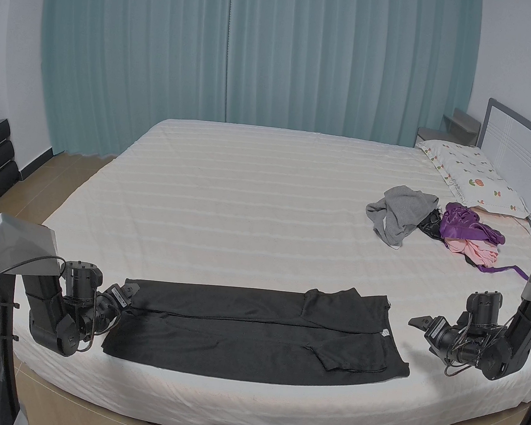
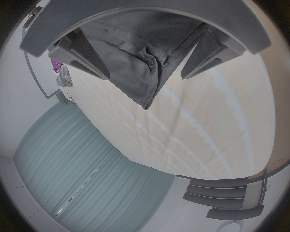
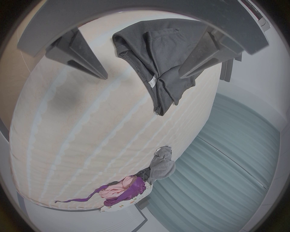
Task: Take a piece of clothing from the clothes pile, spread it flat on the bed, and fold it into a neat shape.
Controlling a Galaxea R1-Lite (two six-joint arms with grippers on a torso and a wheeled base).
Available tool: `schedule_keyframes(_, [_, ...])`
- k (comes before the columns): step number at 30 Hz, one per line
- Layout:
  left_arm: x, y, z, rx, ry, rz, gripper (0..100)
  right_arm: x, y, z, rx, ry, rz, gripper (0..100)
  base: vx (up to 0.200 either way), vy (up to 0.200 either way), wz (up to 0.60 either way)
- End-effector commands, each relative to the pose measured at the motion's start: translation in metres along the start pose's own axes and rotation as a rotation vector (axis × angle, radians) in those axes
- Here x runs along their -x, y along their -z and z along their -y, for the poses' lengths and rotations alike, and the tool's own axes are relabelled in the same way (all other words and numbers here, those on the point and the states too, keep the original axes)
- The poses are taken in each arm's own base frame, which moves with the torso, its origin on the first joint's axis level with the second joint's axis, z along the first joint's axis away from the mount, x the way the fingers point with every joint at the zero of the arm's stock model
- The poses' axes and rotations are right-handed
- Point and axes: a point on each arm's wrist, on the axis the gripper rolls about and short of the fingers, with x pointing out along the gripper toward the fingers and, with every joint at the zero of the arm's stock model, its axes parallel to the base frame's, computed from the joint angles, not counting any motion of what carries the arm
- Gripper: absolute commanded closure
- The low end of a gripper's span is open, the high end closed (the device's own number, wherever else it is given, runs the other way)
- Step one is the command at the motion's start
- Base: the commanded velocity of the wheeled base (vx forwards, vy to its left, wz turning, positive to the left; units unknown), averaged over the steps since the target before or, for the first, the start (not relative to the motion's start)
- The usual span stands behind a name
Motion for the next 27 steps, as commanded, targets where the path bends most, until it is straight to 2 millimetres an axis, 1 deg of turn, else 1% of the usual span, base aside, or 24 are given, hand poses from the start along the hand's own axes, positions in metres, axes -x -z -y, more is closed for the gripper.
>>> schedule_keyframes(1, [-0.012,0.008,-0.003,-0.008,-0.009,-0.018,100,-0.003,0.002,0.002,-0.001,0.008,-0.010,0,0.000,0.000,0.00])
schedule_keyframes(3, [-0.014,0.012,-0.005,-0.017,-0.015,-0.027,100,-0.004,0.002,0.003,-0.003,0.011,-0.011,0,0.000,0.000,0.00])
schedule_keyframes(5, [-0.012,0.013,-0.007,-0.035,-0.022,-0.033,100,-0.004,0.002,0.003,-0.003,0.011,-0.011,0,0.000,0.000,0.00])
schedule_keyframes(11, [-0.010,0.012,-0.010,-0.036,-0.042,-0.023,100,-0.004,0.003,0.003,-0.002,0.013,-0.015,0,0.000,0.000,0.00])
schedule_keyframes(15, [-0.003,0.012,-0.013,-0.032,-0.053,-0.030,100,-0.004,0.004,0.003,-0.001,0.014,-0.017,0,0.000,0.000,0.00])
schedule_keyframes(17, [0.006,0.012,-0.012,-0.033,-0.052,-0.024,100,-0.004,0.004,0.003,0.001,0.012,-0.019,0,0.000,0.000,0.00])
schedule_keyframes(19, [0.009,0.010,-0.011,-0.032,-0.040,-0.011,100,-0.004,0.005,0.002,0.003,0.011,-0.021,0,0.000,0.000,0.00])
schedule_keyframes(27, [0.009,0.009,-0.009,-0.036,-0.013,0.019,100,-0.004,0.006,0.002,0.004,0.010,-0.024,0,0.000,0.000,0.00])
